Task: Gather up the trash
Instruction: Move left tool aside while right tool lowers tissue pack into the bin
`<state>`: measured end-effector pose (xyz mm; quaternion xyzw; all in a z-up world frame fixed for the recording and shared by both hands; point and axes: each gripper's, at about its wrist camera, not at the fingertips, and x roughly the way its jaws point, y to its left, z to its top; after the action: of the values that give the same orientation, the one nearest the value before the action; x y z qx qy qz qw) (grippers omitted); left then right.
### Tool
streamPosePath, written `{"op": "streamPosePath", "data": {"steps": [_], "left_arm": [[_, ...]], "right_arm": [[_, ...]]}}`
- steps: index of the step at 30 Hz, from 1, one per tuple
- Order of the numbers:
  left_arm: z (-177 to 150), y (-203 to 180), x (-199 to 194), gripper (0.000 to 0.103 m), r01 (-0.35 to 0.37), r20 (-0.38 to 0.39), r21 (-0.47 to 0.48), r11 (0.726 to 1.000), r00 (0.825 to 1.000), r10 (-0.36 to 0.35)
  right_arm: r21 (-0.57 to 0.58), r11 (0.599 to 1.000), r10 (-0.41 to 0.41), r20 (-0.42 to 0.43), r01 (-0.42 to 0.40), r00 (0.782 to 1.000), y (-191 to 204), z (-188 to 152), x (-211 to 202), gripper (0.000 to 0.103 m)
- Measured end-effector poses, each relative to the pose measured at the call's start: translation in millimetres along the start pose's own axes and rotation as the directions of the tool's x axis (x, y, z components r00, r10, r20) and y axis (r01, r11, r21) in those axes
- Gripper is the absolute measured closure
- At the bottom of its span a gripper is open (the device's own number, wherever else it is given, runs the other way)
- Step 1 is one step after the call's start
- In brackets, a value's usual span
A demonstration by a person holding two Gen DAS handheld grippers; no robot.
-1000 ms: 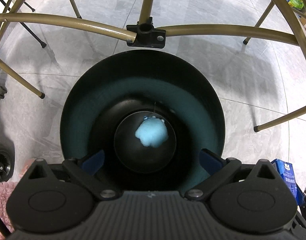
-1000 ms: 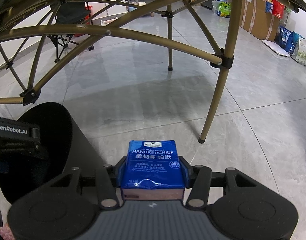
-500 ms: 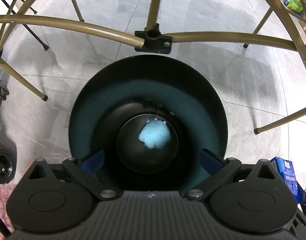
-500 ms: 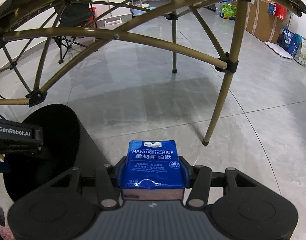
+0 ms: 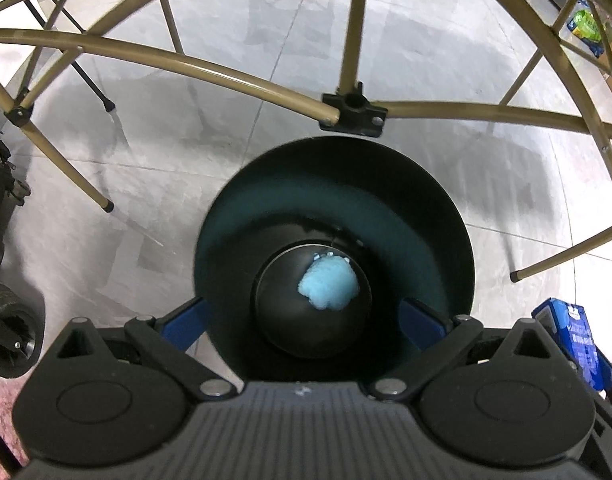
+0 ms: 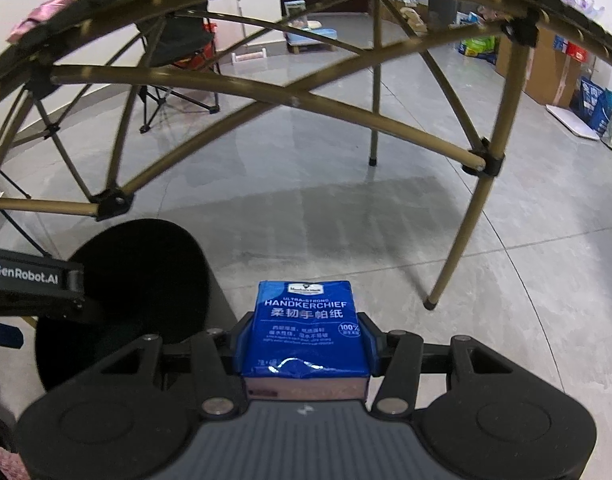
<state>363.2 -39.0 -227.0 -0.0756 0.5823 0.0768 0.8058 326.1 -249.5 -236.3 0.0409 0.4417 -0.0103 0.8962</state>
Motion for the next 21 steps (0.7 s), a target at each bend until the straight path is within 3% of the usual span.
{"op": "streamPosePath", "data": {"steps": [11,21], "left_arm": [[-1.3,43.0,-18.5,0.000,-0.004,0.061,-0.039,0.999,0.998,0.007],[-5.2,89.5,-25.7,0.000,-0.029,0.104,-0.082,0.996,0.994,0.037]], "right_arm": [[-0.064,0.996,0.065,0.046,-0.062,0.997,42.0,12.7,-16.1,0.052],[-0.120,0.988,0.100,0.025,-0.097,0.995,81.4,14.8,-13.1,0.052]]}}
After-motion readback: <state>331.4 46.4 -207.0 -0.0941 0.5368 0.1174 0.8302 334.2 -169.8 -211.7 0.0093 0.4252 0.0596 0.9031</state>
